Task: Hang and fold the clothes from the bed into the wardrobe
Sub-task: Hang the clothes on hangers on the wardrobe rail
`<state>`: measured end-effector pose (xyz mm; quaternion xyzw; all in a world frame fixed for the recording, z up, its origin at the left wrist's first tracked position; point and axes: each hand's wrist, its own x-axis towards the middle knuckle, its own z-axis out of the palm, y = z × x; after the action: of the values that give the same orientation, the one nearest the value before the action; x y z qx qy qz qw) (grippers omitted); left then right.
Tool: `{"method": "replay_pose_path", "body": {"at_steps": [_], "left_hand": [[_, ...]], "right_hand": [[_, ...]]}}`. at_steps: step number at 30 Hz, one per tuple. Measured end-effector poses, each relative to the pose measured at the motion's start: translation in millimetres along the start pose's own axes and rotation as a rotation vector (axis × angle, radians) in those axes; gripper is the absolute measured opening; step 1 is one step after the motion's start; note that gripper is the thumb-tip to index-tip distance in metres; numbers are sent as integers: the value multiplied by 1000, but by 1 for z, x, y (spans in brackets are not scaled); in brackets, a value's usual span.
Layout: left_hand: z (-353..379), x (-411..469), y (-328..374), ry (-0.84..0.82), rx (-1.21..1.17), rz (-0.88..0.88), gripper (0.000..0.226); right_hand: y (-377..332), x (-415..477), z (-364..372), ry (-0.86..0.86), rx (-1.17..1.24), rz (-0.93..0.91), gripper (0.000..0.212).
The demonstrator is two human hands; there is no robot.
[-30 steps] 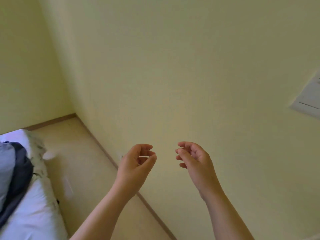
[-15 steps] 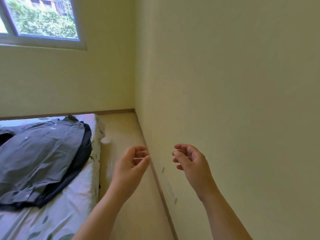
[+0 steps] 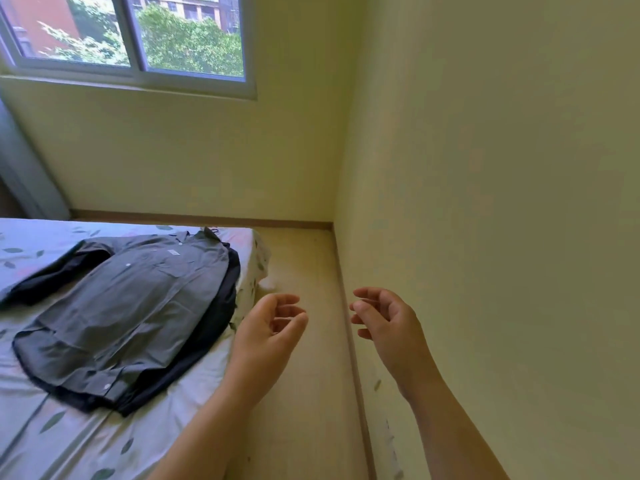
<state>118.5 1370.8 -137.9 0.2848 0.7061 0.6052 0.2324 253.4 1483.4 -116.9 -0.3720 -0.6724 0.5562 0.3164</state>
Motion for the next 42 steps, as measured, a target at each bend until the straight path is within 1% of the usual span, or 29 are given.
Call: {"method": "replay_pose_path", "body": {"at_steps": [6,12,16,20,29,33,38,42], "left_hand": [[19,69,9,121,77,-3,19],[41,137,15,223,102,-47,18],[45,173,5,273,117,-95,19],[33,214,-9,318,143,-120,19],[-7,338,-28,320,124,-131,20],[-28,394,-31,319,128,-116,20],[-43,449,-45,318,140,-150,19],[-49,501,-56,375,123,-179,18]], "right_hand": [[1,100,-1,-135,50,-42,12],[0,197,6,-265,27,-55,11],[8,247,18,-328,39,-27,10],[16,292,42,-385,42,3,9],[12,401,117,-432,-16,30,12],[7,448,145,-413,-25,35,12],[11,501,178,-442,-53,73,12],[16,555,204,-468,-64,87,12]]}}
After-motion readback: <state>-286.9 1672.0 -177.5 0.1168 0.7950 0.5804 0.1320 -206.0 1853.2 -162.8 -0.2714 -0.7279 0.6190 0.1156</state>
